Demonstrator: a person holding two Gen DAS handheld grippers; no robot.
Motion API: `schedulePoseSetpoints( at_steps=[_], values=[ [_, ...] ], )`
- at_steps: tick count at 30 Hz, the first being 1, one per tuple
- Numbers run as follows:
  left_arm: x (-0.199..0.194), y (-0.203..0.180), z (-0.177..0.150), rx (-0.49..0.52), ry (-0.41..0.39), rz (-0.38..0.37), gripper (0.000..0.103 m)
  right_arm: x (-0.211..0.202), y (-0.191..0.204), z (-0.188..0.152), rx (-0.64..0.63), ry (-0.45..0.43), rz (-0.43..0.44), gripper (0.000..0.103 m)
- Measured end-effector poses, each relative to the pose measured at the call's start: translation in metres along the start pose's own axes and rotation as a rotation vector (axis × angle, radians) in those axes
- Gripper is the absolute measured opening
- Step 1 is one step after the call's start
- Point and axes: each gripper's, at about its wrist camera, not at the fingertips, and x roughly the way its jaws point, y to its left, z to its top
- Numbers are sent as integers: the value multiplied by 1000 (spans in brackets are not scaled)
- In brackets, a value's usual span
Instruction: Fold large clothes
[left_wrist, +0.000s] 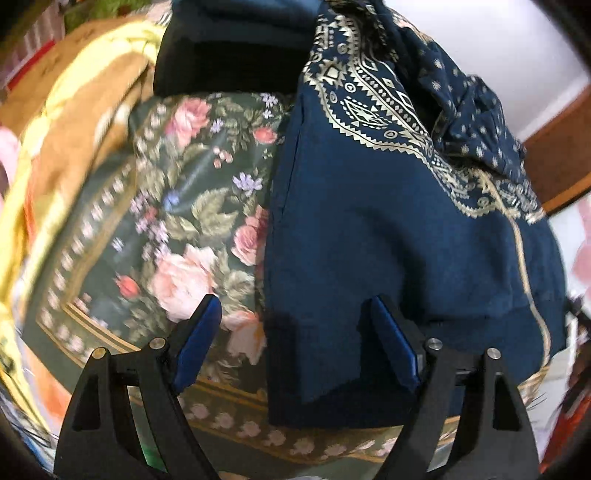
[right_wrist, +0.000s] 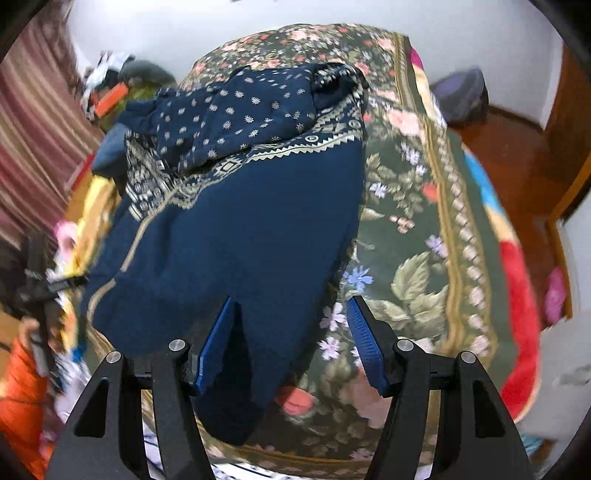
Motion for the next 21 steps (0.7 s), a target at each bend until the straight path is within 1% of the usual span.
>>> schedulePoseSetpoints(
  at_steps=[2, 3, 4, 5, 6, 8, 9, 10, 11, 12, 13, 14, 16, 18, 21],
  values=[
    [4, 2, 1, -46, 17, -70, 78, 5, -8, 2, 75, -8, 69, 60],
    [7, 3, 1, -63, 23, -102, 76, 5, -8, 4, 94, -20, 89, 62],
    [10, 3, 1, -79, 30, -141, 72, 6, -8, 5, 104, -27, 104, 62],
    [12, 2, 1, -90, 34, -166, 72, 7, -7, 7, 108, -32, 123, 62],
    [13, 1, 2, -91, 29, -176, 71, 8, -6, 9, 112, -36, 136, 59],
    [12, -3, 2, -88, 17, -195, 56, 6, -5, 14, 130, -45, 193, 48],
    [9, -5, 3, -84, 8, -186, 50, 6, -4, 16, 134, -48, 209, 34],
    [6, -7, 4, -76, 1, -177, 33, 5, -3, 18, 136, -53, 226, 21],
    [2, -11, 6, -60, -10, -163, 18, 4, -2, 21, 136, -58, 234, 16],
    [-4, -16, 10, -45, -21, -153, 17, 1, 0, 24, 133, -70, 245, 10],
    [-9, -18, 13, -37, -37, -148, 14, -2, 2, 27, 132, -85, 260, 9],
    [-16, -22, 16, -26, -59, -148, 6, -6, 3, 30, 135, -116, 281, 9],
    [-31, -29, 26, -9, -93, -161, 6, -14, 6, 38, 135, -162, 302, 8],
    [-48, -35, 36, 18, -133, -200, 6, -23, 10, 50, 123, -201, 319, 8],
    [-80, -57, 61, 74, -214, -216, 6, -29, 16, 69, 94, -241, 320, 8]
  ],
)
